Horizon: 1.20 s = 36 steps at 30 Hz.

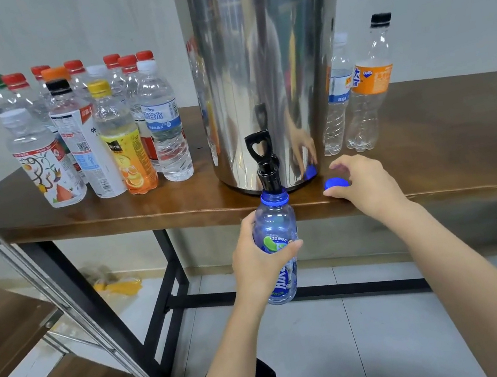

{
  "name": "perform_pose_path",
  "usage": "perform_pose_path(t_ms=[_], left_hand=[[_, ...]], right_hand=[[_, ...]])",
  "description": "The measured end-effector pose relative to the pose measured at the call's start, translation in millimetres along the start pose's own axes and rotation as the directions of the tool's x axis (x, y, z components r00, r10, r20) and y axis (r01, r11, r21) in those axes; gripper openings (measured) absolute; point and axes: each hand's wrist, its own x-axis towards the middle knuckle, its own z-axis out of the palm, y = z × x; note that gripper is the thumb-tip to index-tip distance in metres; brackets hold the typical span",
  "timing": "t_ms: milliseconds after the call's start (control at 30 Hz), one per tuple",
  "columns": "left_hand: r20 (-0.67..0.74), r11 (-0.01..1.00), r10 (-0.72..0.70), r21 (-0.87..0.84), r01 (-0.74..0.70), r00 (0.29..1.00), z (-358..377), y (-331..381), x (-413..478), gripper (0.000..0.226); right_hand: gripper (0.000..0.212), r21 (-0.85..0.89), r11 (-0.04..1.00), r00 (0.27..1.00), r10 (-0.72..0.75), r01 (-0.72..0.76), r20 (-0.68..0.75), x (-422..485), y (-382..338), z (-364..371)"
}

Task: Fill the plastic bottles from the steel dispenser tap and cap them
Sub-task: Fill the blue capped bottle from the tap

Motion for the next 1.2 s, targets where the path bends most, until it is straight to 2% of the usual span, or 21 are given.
perform_pose_path(t_ms=[100,200,267,367,533,700,833,933,1033,1133,1200], left_hand=[[-0.042,0.999,0.032,0.011,-0.032,0.999,1,1,1,0.071],[-0.077,0.998,0.064,0.03,-0.062,0.995,1,0,1,0.072],[-0.087,0.996,0.086,0.035,-0.083,0.992,1,0,1,0.076],[-0.099,0.994,0.111,0.022,-0.109,0.989,1,1,0,0.086],[-0.097,0.994,0.096,-0.032,-0.1,0.991,2,0,-3,0.092],[-0.096,0.996,0.076,-0.049,-0.081,0.993,4,-1,-1,0.094],[-0.103,0.996,0.073,-0.05,-0.079,0.992,5,-2,-1,0.094],[-0.105,0.995,0.069,-0.063,-0.076,0.992,6,-2,-1,0.092],[-0.108,0.994,0.073,-0.073,-0.081,0.992,7,-1,-1,0.09],[-0.111,0.993,0.077,-0.079,-0.086,0.991,8,-1,-2,0.086],[-0.121,0.993,0.072,-0.082,-0.082,0.99,9,-1,-3,0.083]], right_hand=[[0.041,-0.01,0.993,0.985,-0.118,0.118,-0.122,-7,-19,-12],[0.032,0.085,0.943,0.926,-0.293,0.321,-0.239,-12,-49,-26],[0.033,0.104,0.898,0.884,-0.389,0.427,-0.26,-15,-71,-35],[0.039,0.048,0.848,0.834,-0.507,0.528,-0.216,-15,-101,-44],[0.033,-0.196,0.807,0.807,-0.582,0.557,-0.103,-9,-123,-49],[0.022,-0.276,0.777,0.773,-0.617,0.566,-0.15,-9,-125,-45],[0.012,-0.275,0.755,0.693,-0.656,0.595,-0.3,-14,-114,-32],[0.013,-0.265,0.738,0.591,-0.662,0.621,-0.461,-27,-100,-17],[0.011,-0.276,0.705,0.511,-0.679,0.653,-0.527,-38,-83,-3],[0.008,-0.252,0.716,0.524,-0.665,0.652,-0.532,-45,-73,4],[0.032,-0.213,0.759,0.581,-0.62,0.616,-0.527,-49,-75,6]])
